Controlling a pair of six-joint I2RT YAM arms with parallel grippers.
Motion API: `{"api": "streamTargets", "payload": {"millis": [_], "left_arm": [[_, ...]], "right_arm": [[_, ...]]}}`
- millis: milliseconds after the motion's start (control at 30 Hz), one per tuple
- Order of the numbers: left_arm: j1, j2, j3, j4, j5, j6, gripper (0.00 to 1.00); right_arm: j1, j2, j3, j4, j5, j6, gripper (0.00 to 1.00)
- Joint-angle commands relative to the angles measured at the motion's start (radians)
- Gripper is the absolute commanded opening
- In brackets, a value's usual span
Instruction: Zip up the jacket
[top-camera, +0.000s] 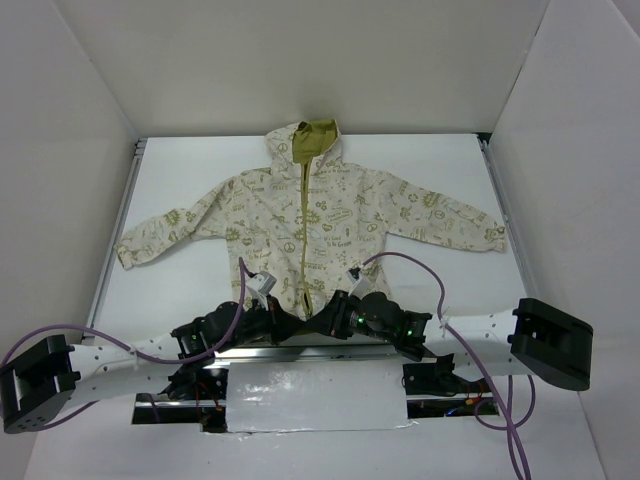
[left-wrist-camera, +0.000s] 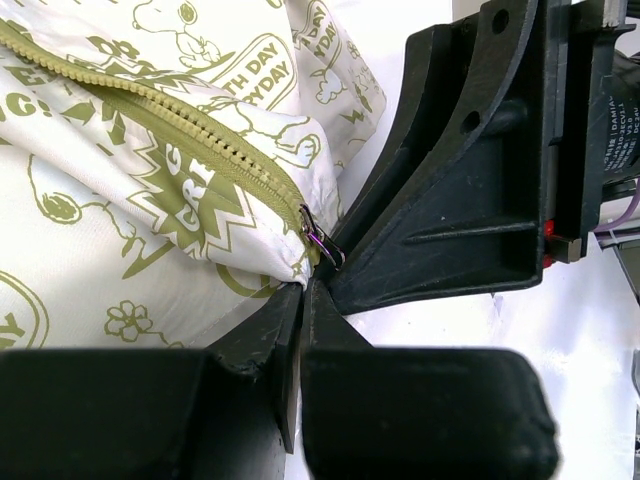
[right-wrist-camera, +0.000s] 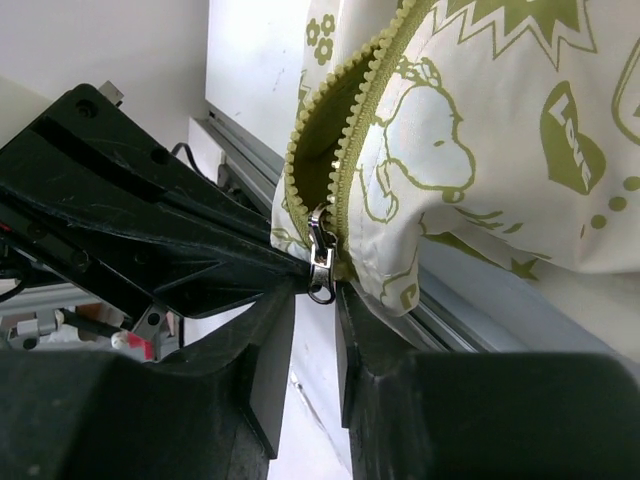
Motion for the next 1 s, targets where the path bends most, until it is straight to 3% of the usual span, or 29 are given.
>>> {"api": "streamTargets", "payload": {"millis": [0,700,967], "left_arm": [[-0.007,-0.002,0.007,0.064,0.014,0.007,0.0],[-0.007,0.018,0.01,0.07,0.03,0.013,0.0],[-0.009,0.024,0.01,0.072,0.048,0.056,0.0]], "right_arm": [[0.006,-0.021,0.027,0.002,0.038,-0.022,0.29],[-0.005,-0.022,0.034,-0.058,0.064,-0.037,0.0],[-0.012,-0.076,0.038,-0.08,0.069,-0.032,0.0]]}}
